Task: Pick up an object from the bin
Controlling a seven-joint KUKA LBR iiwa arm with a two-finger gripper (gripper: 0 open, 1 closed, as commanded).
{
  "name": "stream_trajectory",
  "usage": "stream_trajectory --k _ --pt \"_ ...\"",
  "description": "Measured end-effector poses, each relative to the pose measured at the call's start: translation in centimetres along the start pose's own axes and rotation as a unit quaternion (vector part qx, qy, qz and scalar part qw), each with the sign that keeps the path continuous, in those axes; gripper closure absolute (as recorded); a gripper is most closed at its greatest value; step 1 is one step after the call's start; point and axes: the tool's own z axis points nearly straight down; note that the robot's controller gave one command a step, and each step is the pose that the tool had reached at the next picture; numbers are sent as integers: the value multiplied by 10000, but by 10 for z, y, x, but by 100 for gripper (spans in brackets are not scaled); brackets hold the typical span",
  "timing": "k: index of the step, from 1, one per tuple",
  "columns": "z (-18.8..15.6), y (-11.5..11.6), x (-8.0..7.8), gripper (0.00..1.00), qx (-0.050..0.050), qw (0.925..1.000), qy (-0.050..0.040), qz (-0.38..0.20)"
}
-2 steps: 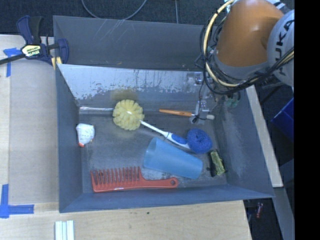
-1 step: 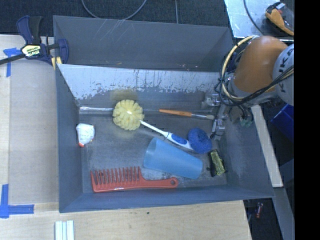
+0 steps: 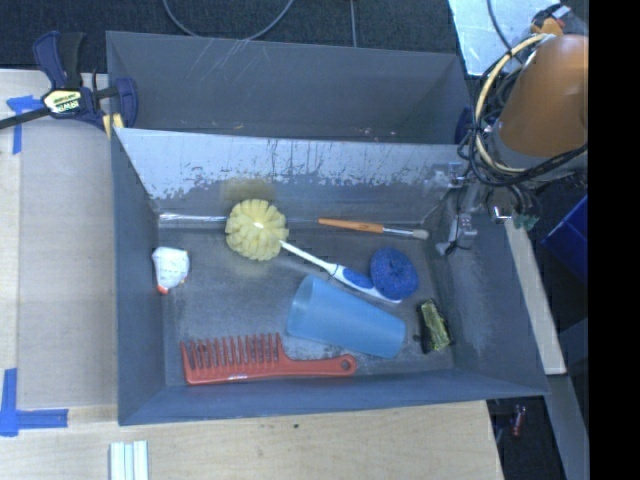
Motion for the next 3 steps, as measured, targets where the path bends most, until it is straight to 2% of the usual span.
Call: stream_trajectory --k 1,2,3 --pt "62 -2 -3 0 18 9952 107 976" --pt "90 12 2 0 16 10000 38 91" --pt "91 14 -3 100 34 9695 61 2450"
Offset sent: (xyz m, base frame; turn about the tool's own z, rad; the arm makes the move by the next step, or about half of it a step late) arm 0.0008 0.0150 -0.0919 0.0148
